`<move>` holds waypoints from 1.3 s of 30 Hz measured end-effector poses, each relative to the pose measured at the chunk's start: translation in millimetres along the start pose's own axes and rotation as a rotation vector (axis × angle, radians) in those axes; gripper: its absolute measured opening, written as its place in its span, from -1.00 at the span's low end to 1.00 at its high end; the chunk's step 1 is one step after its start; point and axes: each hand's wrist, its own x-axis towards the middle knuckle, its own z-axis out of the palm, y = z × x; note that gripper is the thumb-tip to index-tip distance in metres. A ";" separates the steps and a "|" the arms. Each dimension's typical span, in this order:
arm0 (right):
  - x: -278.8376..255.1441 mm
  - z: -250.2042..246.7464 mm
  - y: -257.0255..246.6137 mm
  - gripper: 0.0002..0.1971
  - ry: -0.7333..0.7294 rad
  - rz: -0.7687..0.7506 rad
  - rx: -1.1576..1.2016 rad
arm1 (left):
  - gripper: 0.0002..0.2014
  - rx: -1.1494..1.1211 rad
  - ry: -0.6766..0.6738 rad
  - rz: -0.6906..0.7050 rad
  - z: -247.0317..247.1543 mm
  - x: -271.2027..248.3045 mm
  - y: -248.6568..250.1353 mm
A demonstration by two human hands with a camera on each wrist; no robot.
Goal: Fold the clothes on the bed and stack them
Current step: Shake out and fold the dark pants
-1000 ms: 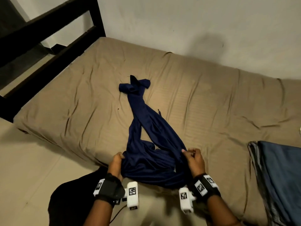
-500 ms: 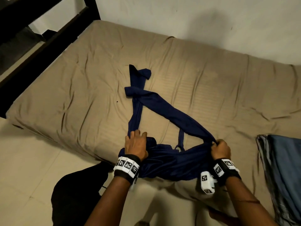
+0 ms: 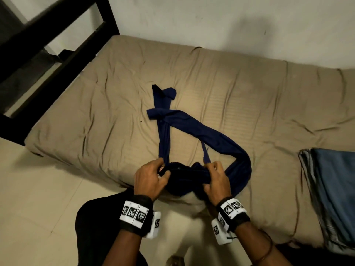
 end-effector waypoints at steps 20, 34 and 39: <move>-115.1 0.8 33.6 -0.68 0.369 0.339 0.266 | -0.32 -0.025 -0.440 -0.306 93.4 -64.4 13.4; -59.6 30.8 11.4 -0.74 -0.149 0.618 0.066 | -0.03 0.263 -0.458 0.041 120.3 56.5 48.7; -84.3 28.1 27.2 -0.67 -0.072 0.608 0.346 | -0.67 0.437 -0.577 0.264 127.1 81.9 54.4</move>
